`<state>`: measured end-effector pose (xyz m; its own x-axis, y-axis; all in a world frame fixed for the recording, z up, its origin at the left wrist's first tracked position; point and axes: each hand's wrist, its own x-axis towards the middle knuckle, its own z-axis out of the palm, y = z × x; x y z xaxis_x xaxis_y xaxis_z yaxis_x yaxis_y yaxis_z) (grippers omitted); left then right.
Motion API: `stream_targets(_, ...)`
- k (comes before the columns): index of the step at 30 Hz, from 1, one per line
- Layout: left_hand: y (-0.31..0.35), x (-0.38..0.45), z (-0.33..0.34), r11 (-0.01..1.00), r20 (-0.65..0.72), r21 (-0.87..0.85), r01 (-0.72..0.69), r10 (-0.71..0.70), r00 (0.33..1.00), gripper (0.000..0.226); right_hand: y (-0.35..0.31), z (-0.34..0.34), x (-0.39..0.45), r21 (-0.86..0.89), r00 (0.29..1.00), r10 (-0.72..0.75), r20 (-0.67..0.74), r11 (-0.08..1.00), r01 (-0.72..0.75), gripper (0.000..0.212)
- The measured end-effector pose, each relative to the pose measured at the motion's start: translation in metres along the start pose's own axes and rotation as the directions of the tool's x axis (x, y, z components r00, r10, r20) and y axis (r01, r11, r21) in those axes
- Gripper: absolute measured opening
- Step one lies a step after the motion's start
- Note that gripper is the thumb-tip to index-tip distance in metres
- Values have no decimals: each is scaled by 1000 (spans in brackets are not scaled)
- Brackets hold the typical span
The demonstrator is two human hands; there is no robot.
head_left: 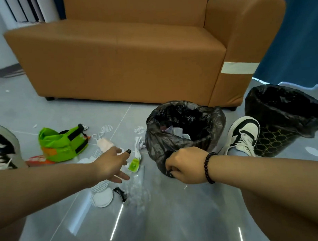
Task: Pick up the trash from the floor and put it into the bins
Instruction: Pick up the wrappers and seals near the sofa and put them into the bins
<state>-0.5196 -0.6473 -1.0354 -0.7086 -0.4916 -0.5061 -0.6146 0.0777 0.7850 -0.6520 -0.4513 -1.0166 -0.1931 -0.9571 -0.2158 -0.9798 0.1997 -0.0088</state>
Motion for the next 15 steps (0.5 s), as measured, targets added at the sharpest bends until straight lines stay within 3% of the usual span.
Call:
stream_targets(5, -39, -14, -31, 998, 22, 51, 44, -45, 999, 38, -32, 21, 32, -21, 989, -14, 148, 1000, 18, 30)
stream_targets(11, -87, -20, -64, 985, 103, 159, 62, -79, 992, 32, -54, 69, 70, -85, 901, 102, 421, 994, -73, 48)
stream_targets(15, -103, -17, -72, 976, 139, 212, 55, -86, 986, 31, -69, 85, 105, 8, 909, 175, 377, 981, -192, 59)
